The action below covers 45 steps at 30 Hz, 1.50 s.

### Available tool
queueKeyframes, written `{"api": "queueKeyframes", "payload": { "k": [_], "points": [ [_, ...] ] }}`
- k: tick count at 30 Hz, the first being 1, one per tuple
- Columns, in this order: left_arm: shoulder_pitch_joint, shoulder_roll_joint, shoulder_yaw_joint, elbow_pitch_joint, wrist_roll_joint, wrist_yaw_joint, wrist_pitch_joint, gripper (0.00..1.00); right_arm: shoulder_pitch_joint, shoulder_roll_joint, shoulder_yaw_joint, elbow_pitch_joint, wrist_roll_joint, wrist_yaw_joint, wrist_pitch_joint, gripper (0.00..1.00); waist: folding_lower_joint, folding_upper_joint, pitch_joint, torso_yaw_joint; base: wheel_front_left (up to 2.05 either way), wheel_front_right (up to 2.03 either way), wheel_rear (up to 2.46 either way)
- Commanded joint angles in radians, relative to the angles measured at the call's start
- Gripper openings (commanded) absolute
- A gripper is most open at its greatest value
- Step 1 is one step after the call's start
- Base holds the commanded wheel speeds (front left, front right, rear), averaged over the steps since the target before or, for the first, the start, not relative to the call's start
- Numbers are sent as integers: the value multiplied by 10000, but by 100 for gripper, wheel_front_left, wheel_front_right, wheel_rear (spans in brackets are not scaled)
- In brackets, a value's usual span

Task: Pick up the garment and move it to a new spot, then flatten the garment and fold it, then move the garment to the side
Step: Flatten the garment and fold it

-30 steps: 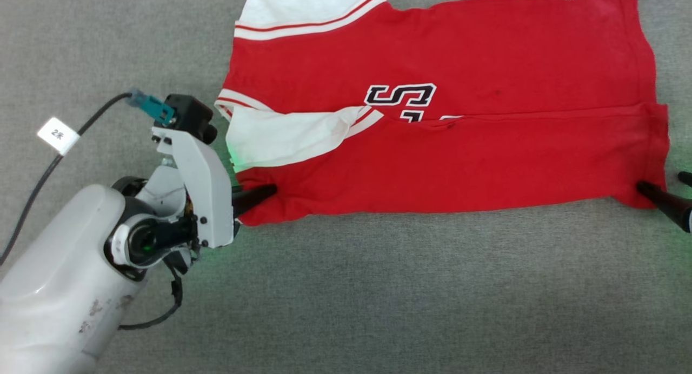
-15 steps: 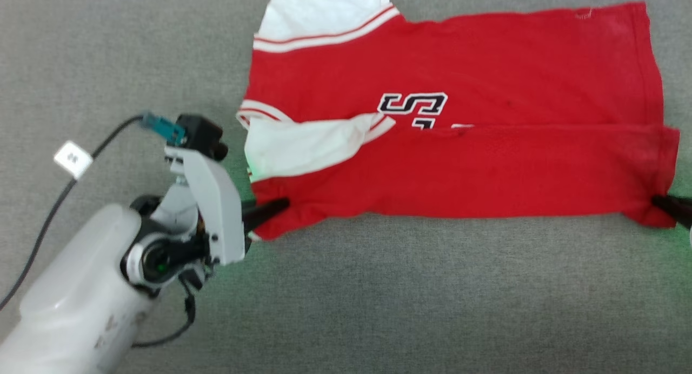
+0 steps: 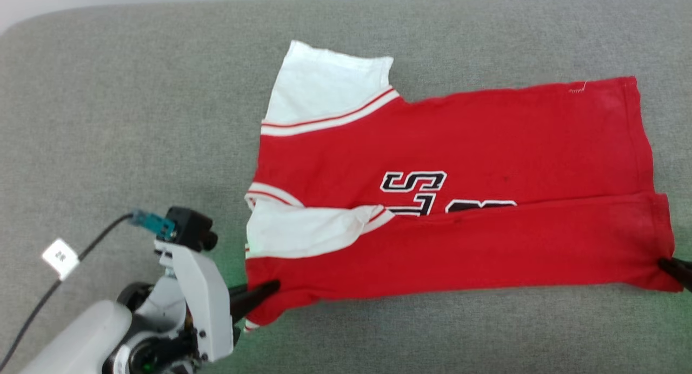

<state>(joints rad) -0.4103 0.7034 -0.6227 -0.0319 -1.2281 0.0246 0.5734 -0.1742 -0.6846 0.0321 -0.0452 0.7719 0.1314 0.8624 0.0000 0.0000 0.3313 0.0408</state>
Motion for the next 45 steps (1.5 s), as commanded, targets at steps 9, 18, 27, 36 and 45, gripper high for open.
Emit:
{"api": "queueKeyframes", "payload": {
  "k": [9, 18, 27, 36, 45],
  "points": [
    [761, 59, 329, -696, 65, 333, -826, 100, 431, 664, -775, -606, -480, -16, -434, 100, 0, 0, -321, -58, 0, 0, 0],
    [1801, -811, 1487, -433, 674, 285, -4361, 100, 134, 2078, -1507, -456, -1732, -16, -3258, 100, 0, 0, -775, 208, 0, 0, 0],
    [1670, -1816, 1665, 1253, 2435, 369, -7535, 100, -257, 3106, -870, 840, -3438, -16, -7688, 100, 0, 0, -777, 529, 0, 0, 0],
    [344, -1759, 2460, 1929, 4182, -32, -8368, 100, -1131, 3895, -785, 1698, -4389, -16, -10591, 100, 0, 0, -353, -63, 0, 0, 0],
    [-3120, -1079, 2346, 3334, 4607, -646, -6792, 100, -1658, 4437, -97, 1398, -4436, -16, -11087, 100, 0, 0, 540, -1319, 0, 0, 0]
  ]
}}
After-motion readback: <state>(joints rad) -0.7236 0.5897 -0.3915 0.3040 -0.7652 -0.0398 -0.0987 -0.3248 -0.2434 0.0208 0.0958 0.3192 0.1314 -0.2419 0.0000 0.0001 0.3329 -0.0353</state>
